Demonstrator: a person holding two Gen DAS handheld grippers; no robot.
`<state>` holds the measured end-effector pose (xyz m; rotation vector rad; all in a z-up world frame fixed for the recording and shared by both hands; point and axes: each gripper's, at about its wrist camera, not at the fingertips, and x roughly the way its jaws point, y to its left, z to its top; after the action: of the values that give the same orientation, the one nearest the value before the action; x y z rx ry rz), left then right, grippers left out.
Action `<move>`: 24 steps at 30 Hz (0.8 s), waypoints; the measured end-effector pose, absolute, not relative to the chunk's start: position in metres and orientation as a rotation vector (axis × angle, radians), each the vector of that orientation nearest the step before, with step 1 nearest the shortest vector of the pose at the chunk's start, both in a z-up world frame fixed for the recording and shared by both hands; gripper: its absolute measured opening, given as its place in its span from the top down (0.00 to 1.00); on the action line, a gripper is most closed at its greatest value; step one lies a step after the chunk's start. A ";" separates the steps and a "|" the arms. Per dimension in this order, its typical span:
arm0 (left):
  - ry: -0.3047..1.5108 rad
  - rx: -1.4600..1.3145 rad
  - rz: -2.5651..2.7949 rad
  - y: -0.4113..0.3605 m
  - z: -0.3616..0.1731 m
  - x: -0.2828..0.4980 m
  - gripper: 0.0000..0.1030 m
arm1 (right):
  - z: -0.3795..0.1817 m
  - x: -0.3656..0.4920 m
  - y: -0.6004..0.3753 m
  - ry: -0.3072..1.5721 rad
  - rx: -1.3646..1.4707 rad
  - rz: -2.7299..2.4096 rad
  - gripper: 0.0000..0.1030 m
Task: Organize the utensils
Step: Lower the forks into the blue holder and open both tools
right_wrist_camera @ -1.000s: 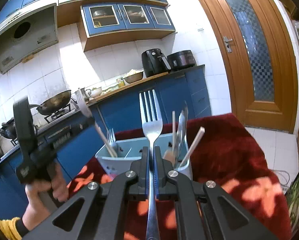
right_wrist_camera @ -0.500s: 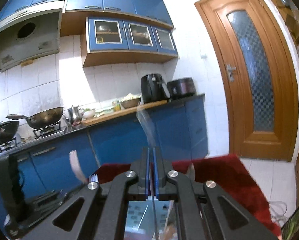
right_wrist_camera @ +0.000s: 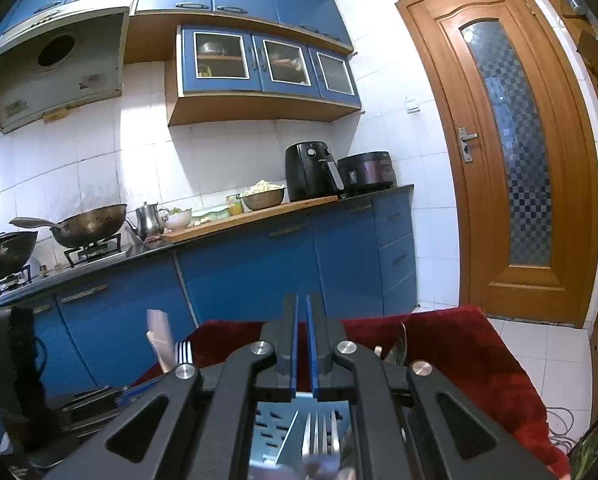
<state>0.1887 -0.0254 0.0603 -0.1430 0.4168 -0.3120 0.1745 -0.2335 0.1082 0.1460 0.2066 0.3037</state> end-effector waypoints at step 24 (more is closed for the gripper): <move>0.505 -0.071 -0.242 -0.016 0.057 0.139 0.46 | 0.077 0.122 -0.238 0.443 0.097 0.319 0.78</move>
<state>0.1388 -0.0161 0.0573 -0.0709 0.5051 -0.2424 0.1220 -0.2376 0.0768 0.0965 0.4426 0.3194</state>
